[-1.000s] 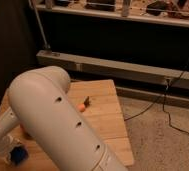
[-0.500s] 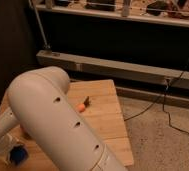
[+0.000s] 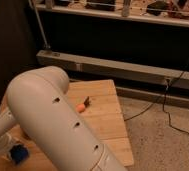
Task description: Wipe the white sponge on the table
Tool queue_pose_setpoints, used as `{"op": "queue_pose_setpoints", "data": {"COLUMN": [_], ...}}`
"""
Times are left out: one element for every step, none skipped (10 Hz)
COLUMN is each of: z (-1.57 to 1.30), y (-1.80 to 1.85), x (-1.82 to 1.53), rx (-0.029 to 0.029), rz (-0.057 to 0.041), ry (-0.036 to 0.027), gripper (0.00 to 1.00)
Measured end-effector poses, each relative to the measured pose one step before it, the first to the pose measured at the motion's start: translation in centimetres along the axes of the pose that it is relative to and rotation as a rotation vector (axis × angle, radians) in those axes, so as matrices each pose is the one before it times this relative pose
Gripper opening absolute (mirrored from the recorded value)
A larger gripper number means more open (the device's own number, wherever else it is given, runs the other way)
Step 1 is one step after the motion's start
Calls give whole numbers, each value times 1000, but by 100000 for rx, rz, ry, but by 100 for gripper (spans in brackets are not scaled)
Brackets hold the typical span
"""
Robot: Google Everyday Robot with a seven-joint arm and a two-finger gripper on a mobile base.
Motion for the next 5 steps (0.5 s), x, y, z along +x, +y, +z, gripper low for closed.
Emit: {"op": "queue_pose_setpoints", "data": {"z": [1, 7, 45, -13, -3], "y": [81, 81, 51, 87, 25], "x": [64, 49, 41, -27, -44], "rx": [-202, -171, -116, -161, -45], "rz": [142, 105, 71, 9, 42], "ry": [352, 259, 214, 5, -20], "gripper": [56, 48, 40, 37, 37]}}
